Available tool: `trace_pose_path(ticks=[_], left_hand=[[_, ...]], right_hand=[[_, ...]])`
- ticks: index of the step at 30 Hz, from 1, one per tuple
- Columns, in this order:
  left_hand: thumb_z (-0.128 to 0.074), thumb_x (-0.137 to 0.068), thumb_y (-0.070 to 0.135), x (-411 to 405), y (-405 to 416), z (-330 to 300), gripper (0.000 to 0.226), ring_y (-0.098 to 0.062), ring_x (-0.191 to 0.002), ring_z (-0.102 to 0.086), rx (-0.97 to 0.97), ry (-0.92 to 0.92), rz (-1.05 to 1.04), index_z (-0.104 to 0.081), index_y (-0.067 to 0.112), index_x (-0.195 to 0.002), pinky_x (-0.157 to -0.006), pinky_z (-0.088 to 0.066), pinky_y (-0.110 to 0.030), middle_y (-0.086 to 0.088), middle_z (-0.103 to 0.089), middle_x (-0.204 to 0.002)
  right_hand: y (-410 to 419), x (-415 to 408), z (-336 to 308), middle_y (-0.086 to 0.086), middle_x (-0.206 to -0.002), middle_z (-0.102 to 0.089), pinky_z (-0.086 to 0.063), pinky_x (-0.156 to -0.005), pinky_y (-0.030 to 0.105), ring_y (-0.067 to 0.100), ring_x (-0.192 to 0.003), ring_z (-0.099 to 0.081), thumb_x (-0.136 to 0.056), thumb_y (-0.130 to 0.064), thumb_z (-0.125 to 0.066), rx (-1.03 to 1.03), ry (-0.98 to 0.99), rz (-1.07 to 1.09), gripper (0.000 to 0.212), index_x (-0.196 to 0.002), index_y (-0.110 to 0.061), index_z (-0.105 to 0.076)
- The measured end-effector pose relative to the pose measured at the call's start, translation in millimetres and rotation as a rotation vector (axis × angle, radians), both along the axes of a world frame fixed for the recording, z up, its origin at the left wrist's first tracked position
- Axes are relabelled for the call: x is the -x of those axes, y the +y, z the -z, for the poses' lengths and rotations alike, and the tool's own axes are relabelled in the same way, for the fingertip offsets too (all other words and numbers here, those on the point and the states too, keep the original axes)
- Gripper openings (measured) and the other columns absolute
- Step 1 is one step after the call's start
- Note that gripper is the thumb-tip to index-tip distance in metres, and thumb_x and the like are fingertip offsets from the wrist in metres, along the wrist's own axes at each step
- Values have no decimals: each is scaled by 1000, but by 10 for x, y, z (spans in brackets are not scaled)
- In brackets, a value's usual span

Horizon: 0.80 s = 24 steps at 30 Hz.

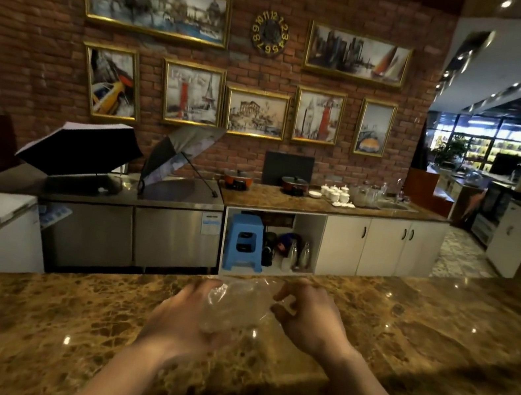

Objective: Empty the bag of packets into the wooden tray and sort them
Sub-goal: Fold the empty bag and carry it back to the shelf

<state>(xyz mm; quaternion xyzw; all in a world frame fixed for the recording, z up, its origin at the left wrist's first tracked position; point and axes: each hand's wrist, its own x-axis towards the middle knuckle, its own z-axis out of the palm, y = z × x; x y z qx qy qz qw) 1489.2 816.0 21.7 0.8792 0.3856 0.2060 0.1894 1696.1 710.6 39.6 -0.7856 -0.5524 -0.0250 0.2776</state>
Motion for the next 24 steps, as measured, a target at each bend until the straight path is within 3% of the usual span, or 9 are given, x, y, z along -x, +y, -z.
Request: trace_pose_path(ticks=[5, 12, 24], left_hand=[[-73, -84, 45, 55, 31, -253, 68, -22, -123, -54, -55, -116, -35, -33, 49, -139, -98, -52, -41, 12, -47, -139], [-72, -88, 37, 227, 73, -457, 56, -19, -119, -57, -147, -196, -32, -39, 48, -132, -95, -51, -37, 11, -52, -130], [-74, -86, 32, 879, 136, -461, 56, -9, -112, -55, -294, -153, -142, -45, 38, -133, -86, -40, -22, 14, -52, -127]], right_hand=[[-25, 86, -359, -10, -118, -65, -59, -85, 37, 11, -100, -65, -89, -41, -71, -85, -38, -11, 21, -110, -37, -68], [-27, 159, -509, -11, -117, -66, -59, -85, 35, 8, -99, -65, -89, -42, -71, -123, -48, -35, 20, -108, -39, -67], [354, 678, -580, -6, -122, -65, -56, -86, 40, 14, -104, -63, -90, -40, -67, -108, -46, -213, 22, -111, -34, -69]])
